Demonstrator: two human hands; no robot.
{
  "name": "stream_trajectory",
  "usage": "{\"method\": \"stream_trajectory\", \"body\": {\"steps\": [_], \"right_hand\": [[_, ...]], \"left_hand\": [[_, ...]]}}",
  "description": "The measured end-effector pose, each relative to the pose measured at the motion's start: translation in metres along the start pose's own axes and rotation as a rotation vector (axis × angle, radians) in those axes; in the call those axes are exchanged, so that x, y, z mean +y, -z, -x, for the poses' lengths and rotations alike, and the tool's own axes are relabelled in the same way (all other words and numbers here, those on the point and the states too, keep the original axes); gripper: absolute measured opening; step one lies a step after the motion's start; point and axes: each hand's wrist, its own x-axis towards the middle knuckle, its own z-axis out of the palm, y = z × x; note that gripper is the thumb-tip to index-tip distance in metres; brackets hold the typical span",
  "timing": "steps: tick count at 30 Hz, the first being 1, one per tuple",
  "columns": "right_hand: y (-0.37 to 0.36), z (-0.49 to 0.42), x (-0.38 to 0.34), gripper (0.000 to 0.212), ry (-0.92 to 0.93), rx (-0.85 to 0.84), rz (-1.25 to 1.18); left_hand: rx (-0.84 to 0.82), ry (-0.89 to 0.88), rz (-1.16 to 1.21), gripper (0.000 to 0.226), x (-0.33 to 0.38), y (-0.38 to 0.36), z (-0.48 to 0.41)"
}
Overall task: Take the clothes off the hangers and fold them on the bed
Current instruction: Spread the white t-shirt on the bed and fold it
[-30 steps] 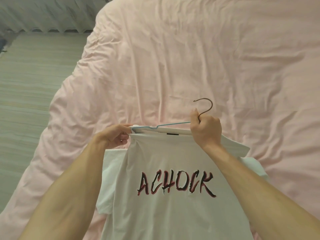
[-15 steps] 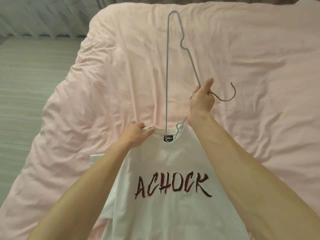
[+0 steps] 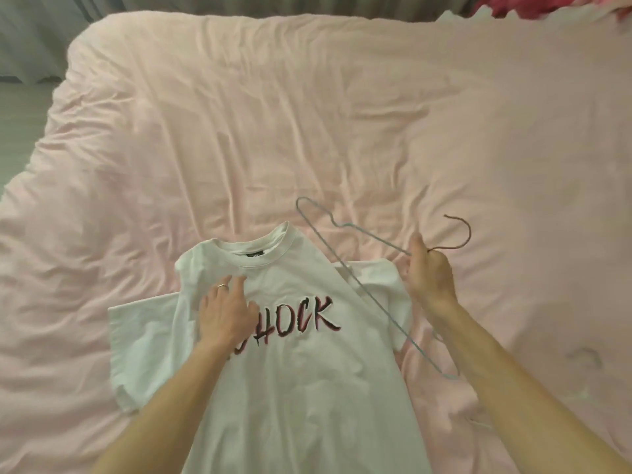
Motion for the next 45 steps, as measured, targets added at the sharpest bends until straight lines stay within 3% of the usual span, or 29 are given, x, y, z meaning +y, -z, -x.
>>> {"method": "stream_trajectory", "body": {"steps": [4, 9, 13, 18, 22, 24, 27, 29, 31, 34, 39, 45], "right_hand": [[0.054, 0.041, 0.087, 0.073, -0.127, -0.119, 0.318], [0.117, 0.054, 0.173, 0.064, -0.182, -0.172, 0.46], [0.163, 0.053, 0.229, 0.06, -0.122, -0.323, 0.648], [0.216, 0.024, 0.273, 0.059, -0.104, -0.288, 0.866], [0.24, -0.008, 0.304, 0.062, -0.092, -0.271, 0.869], [0.247, -0.015, 0.324, 0.061, -0.015, -0.186, 0.819], [0.25, -0.01, 0.348, 0.047, 0.125, 0.144, 0.733], [0.245, -0.002, 0.356, 0.055, 0.113, 0.286, 0.703], [0.237, 0.007, 0.352, 0.06, 0.082, 0.382, 0.61], [0.208, 0.025, 0.331, 0.043, 0.191, 0.47, 0.509], [0.126, 0.061, 0.262, 0.036, 0.478, 0.157, 0.436], [0.021, 0.082, 0.152, 0.035, 0.725, -0.212, 0.469]], "left_hand": [[-0.091, -0.076, -0.028, 0.062, 0.039, -0.043, 0.067], [-0.164, -0.138, -0.049, 0.066, 0.096, -0.092, 0.131], [-0.225, -0.165, -0.088, 0.066, 0.137, -0.136, 0.176], [-0.267, -0.051, -0.194, 0.074, 0.17, -0.174, 0.212], [-0.297, 0.029, -0.24, 0.076, 0.193, -0.181, 0.213], [-0.308, 0.057, -0.256, 0.076, 0.2, -0.182, 0.211], [-0.32, 0.063, -0.283, 0.076, 0.206, -0.18, 0.212], [-0.325, 0.051, -0.291, 0.075, 0.204, -0.177, 0.214], [-0.331, 0.035, -0.289, 0.072, 0.202, -0.173, 0.216], [-0.344, 0.011, -0.263, 0.06, 0.199, -0.162, 0.214], [-0.338, 0.001, -0.163, 0.061, 0.186, -0.128, 0.196], [-0.189, 0.049, -0.02, 0.063, 0.117, -0.06, 0.162]]}}
